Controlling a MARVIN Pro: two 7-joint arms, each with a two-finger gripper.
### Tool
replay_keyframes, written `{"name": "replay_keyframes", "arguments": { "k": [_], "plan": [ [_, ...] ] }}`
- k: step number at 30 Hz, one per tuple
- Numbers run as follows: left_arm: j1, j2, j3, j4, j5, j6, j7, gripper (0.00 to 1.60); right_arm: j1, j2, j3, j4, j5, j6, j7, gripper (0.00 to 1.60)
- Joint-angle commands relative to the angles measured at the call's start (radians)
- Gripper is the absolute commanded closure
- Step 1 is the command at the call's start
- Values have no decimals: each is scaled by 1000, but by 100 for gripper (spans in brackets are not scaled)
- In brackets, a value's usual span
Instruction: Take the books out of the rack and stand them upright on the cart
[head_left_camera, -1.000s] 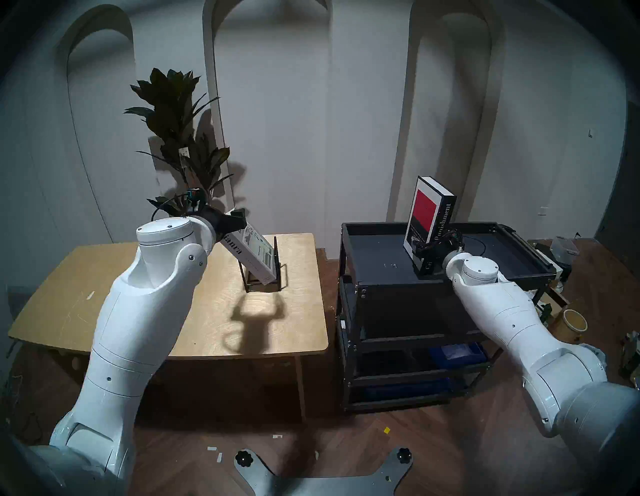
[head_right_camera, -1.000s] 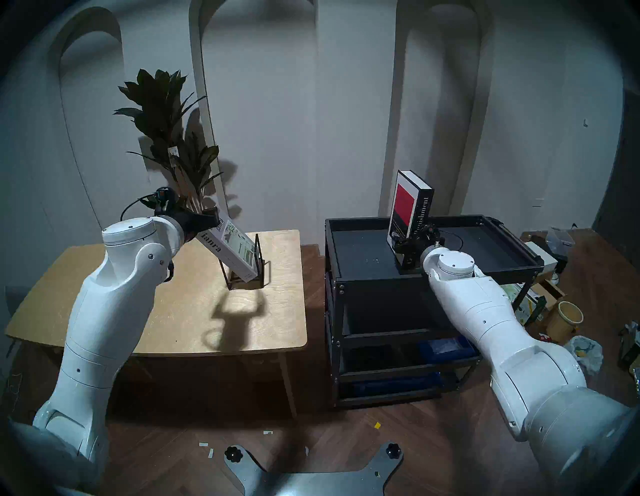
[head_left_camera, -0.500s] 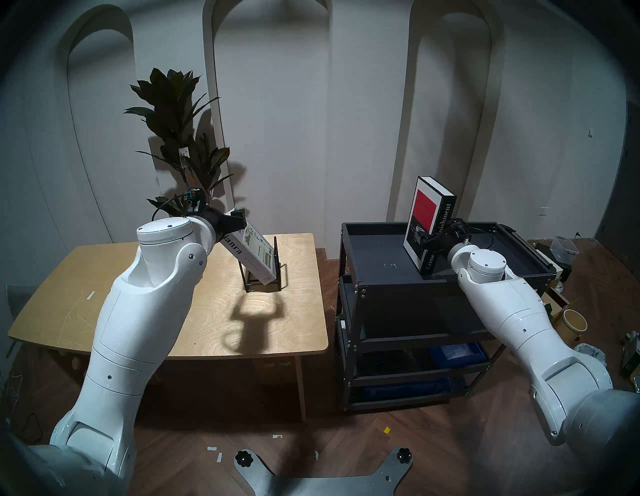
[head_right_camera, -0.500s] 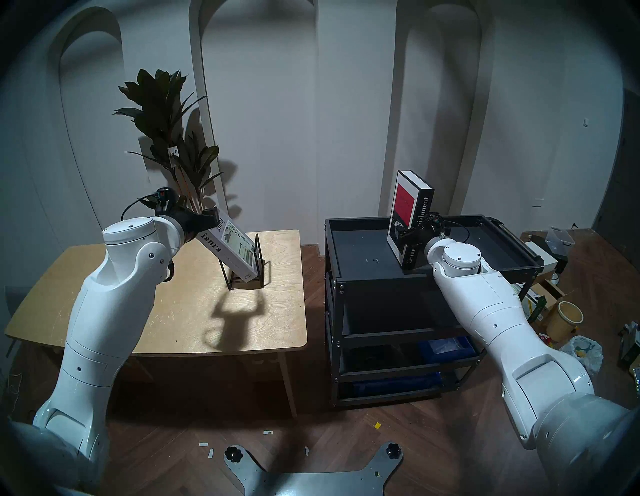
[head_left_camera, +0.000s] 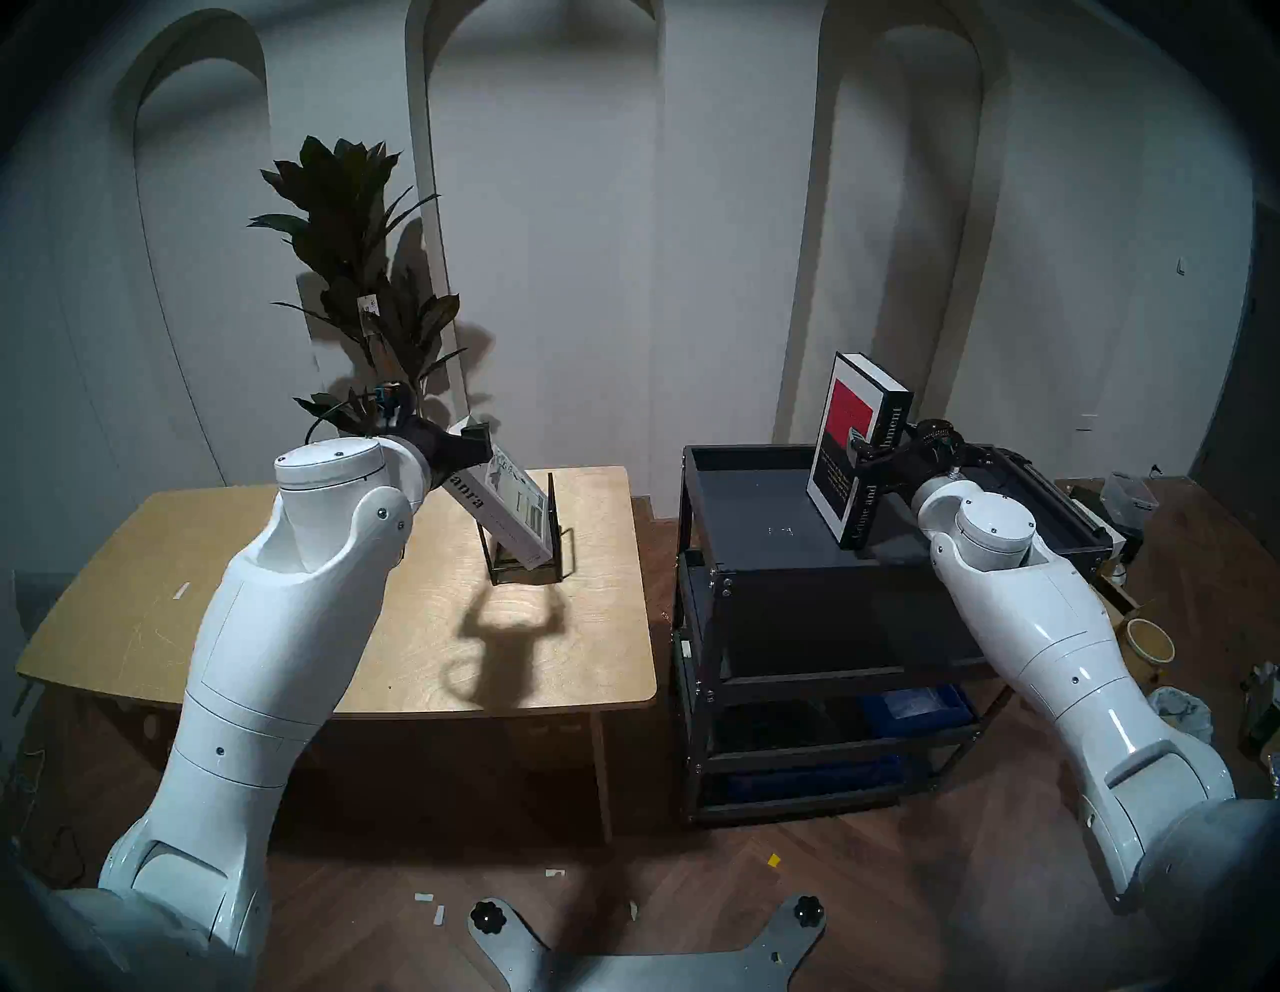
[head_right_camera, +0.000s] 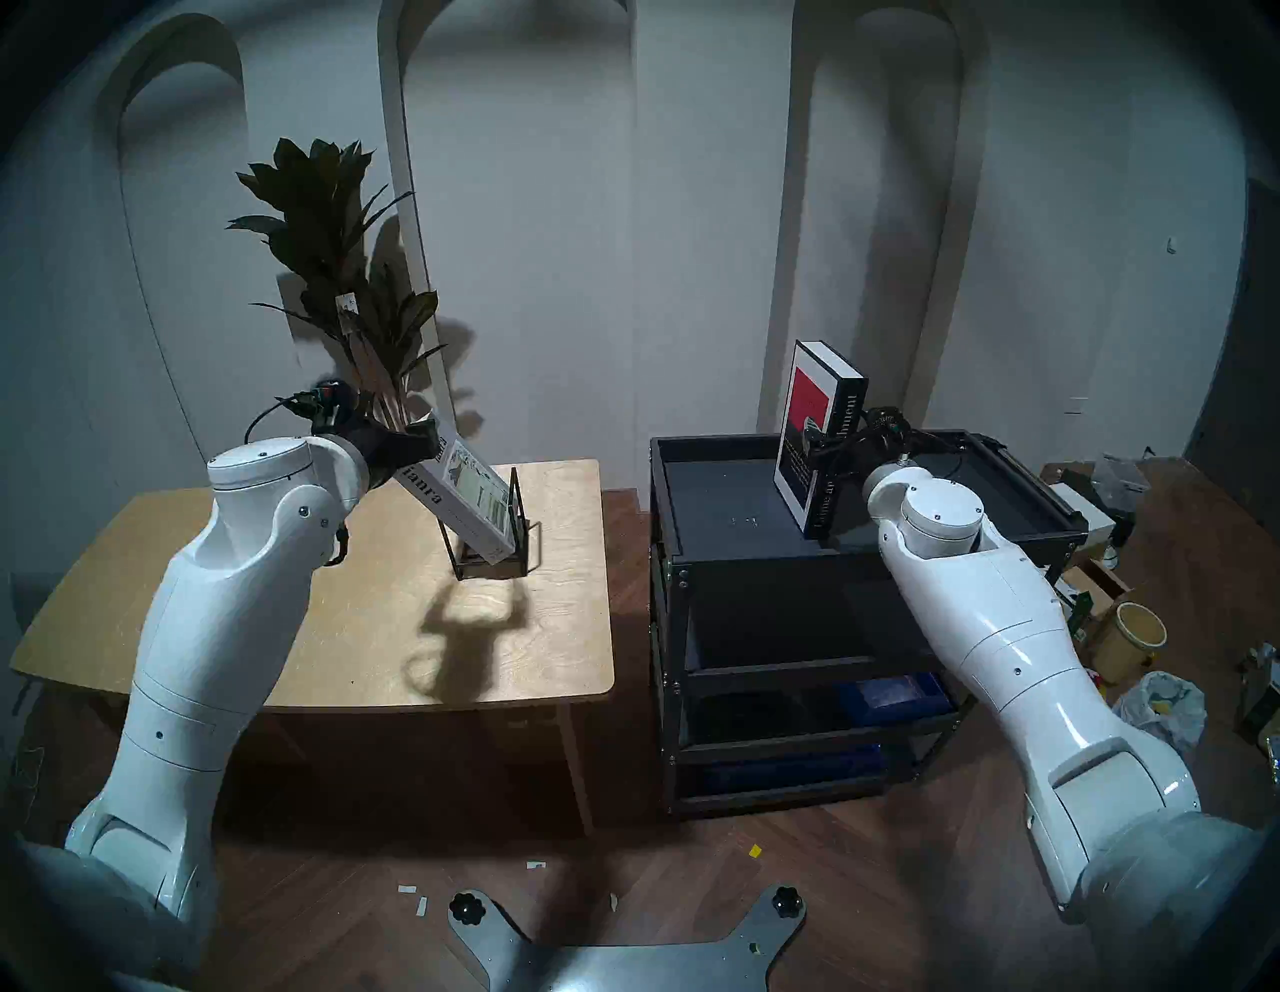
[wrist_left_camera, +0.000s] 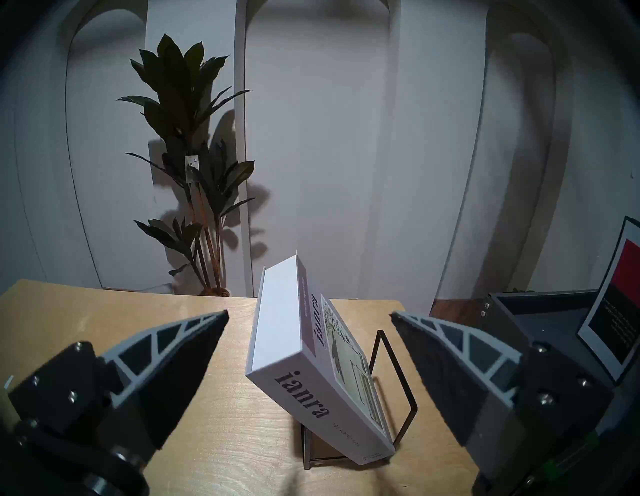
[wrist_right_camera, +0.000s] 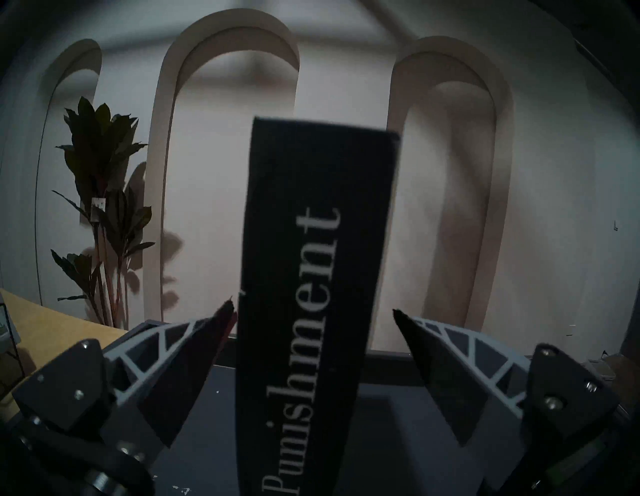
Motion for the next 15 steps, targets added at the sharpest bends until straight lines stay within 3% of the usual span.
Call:
{"name": "replay_keyframes", "arguments": {
  "k": [1,15],
  "plan": [
    [-30,6,-6,0,2,-7,-10,0,-101,30,36,-116,26,10,-36,0],
    [-33,28,31,-20,67,-16,8,0,-294,80,127,-294,85,4,-119,0]
  ]
}}
